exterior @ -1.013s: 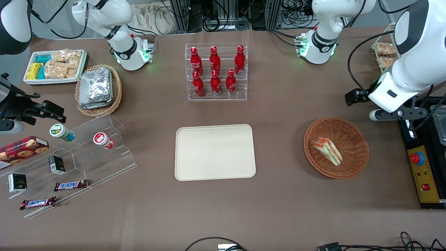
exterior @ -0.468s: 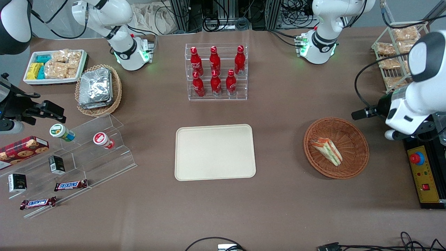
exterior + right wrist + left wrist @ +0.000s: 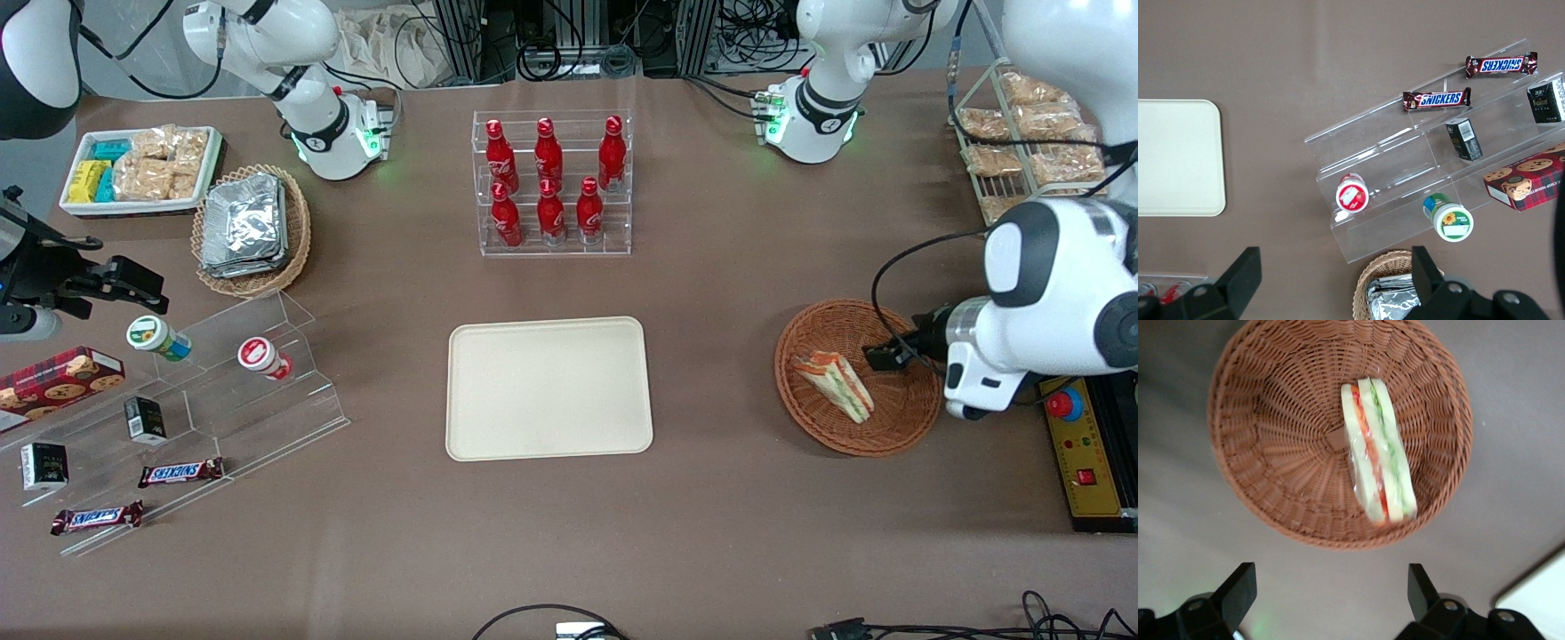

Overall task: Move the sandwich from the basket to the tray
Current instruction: 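Lower the open left gripper over the wrapped sandwich in the basket, then close the left gripper on the wrapped sandwich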

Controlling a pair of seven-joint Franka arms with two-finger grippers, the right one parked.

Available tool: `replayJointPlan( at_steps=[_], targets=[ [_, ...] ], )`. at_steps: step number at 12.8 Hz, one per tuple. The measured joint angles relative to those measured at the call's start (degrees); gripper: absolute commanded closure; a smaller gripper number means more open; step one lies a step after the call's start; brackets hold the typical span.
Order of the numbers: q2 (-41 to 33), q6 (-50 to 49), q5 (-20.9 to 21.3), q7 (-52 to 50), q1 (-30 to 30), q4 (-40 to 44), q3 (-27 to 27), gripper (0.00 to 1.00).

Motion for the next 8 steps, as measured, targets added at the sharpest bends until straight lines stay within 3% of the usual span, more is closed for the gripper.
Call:
replayJointPlan(
  at_steps=[8],
  targets=[
    [10.75,10.35,-1.57,-7.05,-0.74,0.22,-0.30,0.01]
  ],
)
